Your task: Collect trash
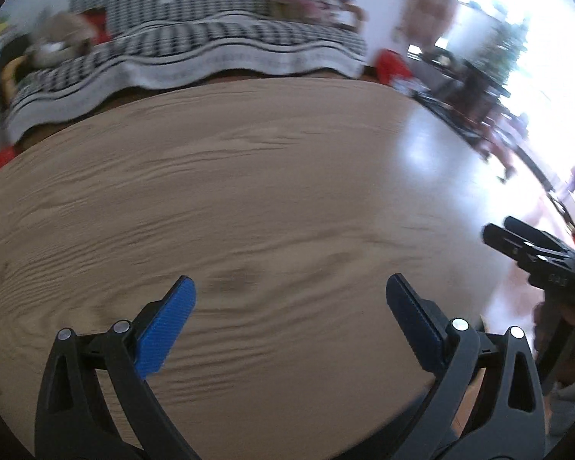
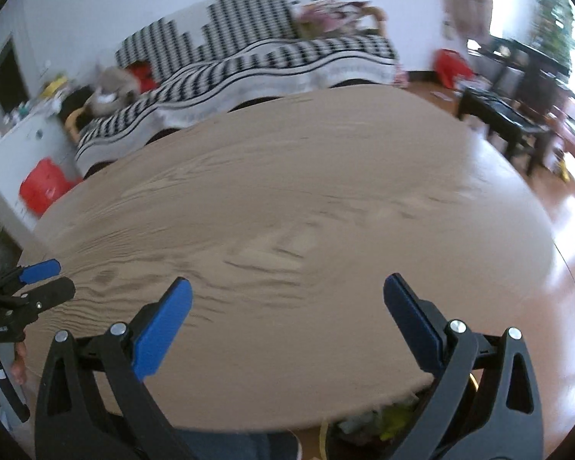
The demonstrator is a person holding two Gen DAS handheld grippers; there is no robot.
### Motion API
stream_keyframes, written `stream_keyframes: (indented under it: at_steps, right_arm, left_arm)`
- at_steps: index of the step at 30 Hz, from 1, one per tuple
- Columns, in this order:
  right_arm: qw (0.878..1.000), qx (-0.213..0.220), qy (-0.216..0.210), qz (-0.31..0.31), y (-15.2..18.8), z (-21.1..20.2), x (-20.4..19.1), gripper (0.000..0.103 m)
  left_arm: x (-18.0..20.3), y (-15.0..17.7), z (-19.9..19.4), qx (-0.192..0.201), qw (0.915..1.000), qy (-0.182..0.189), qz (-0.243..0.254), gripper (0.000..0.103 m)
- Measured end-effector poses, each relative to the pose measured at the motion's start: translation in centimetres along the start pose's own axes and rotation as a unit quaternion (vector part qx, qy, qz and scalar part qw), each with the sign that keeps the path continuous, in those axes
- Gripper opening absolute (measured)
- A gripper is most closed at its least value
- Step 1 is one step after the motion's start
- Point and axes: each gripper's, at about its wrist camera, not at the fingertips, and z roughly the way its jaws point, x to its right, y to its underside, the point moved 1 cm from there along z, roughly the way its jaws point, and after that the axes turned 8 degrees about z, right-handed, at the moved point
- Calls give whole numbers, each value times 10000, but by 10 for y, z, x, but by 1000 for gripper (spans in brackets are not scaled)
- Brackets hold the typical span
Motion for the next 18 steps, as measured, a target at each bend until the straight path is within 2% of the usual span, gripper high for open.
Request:
stream_keyframes:
  at_steps: [3, 6, 11, 18]
  right_arm:
    - [9992, -174, -21, -349, -7, 26, -40, 97]
    - [9976, -331, -168, -583, -14, 50, -71, 97]
    - [9946, -463, -325, -873, -26, 79, -112, 97]
    - [9933, -410, -416, -993, -28, 87, -130, 97]
  left_arm:
    - [-41, 5, -2, -6, 9983, -438, -393, 97]
    - [-78, 10, 0, -41, 9923, -995, -734, 97]
    - [-109, 12, 1, -52, 9863, -1312, -997, 97]
    - [-127, 15, 4, -58, 9841, -1407, -1078, 97]
